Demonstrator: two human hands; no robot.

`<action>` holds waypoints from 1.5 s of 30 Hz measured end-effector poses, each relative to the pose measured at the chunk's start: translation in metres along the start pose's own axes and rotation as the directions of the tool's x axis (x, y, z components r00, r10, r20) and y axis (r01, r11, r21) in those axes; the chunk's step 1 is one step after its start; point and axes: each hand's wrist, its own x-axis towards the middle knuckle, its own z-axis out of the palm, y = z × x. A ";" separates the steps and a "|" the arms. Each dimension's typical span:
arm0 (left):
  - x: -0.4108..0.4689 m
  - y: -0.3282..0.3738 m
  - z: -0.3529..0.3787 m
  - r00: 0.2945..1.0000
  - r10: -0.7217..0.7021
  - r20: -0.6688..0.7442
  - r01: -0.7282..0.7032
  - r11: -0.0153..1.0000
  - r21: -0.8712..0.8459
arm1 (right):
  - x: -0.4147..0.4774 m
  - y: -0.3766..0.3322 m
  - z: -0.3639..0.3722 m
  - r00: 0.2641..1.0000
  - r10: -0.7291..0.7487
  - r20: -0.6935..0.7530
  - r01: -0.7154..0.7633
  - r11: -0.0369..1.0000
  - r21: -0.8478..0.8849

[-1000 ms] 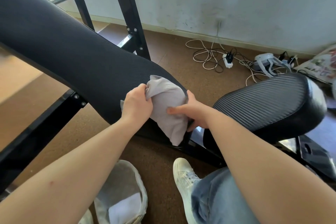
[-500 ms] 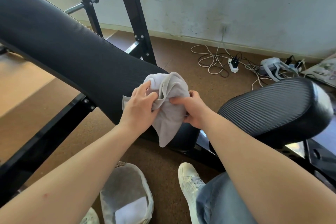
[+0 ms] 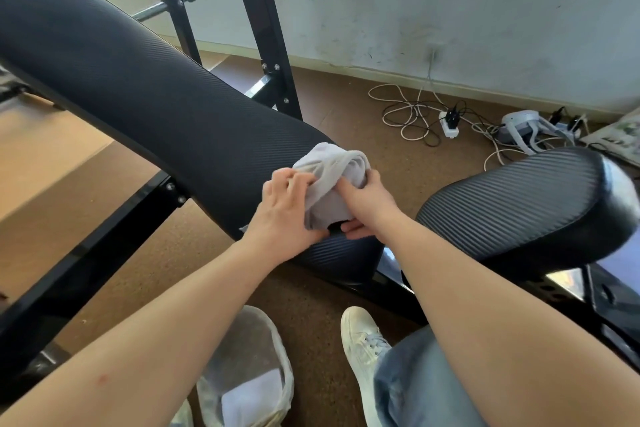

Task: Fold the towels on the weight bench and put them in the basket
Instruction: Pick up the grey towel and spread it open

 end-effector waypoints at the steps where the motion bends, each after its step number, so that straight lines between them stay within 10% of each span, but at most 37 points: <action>1: 0.001 -0.002 -0.001 0.996 -0.053 -0.068 0.051 0.998 -0.038 | 0.000 -0.001 -0.002 0.999 -0.045 -0.008 0.045 0.996 -0.071; 6: 0.010 -0.015 -0.012 0.967 -0.212 -0.143 0.213 0.977 -0.010 | 0.012 -0.001 -0.011 0.943 -0.256 -0.212 0.157 0.906 -0.394; 13: 0.012 -0.022 -0.013 0.930 -0.299 -0.214 0.277 0.953 -0.123 | 0.024 0.005 -0.018 0.951 -0.273 -0.144 0.235 0.944 -0.232; 25: 0.016 -0.016 0.005 0.948 -0.239 -0.211 0.208 0.965 -0.158 | 0.009 0.022 0.000 0.835 -0.192 0.516 0.418 0.831 -0.367; 30: 0.018 -0.011 0.008 0.915 -0.342 -0.213 0.175 0.813 -0.555 | 0.013 0.017 0.009 0.876 -0.284 0.389 0.426 0.834 -0.351; 36: 0.002 -0.010 0.000 0.961 -0.009 0.275 0.140 0.876 -0.461 | 0.018 0.017 0.002 0.920 -0.380 0.094 0.376 0.789 -0.486; 41: 0.007 -0.014 0.021 0.980 -0.089 0.176 0.105 0.991 -0.084 | 0.010 0.019 0.007 0.939 -0.310 0.149 0.344 0.812 -0.472; 45: 0.008 -0.020 0.022 0.990 0.009 0.141 0.014 0.987 -0.158 | 0.005 0.018 -0.004 0.940 -0.281 0.193 0.338 0.838 -0.428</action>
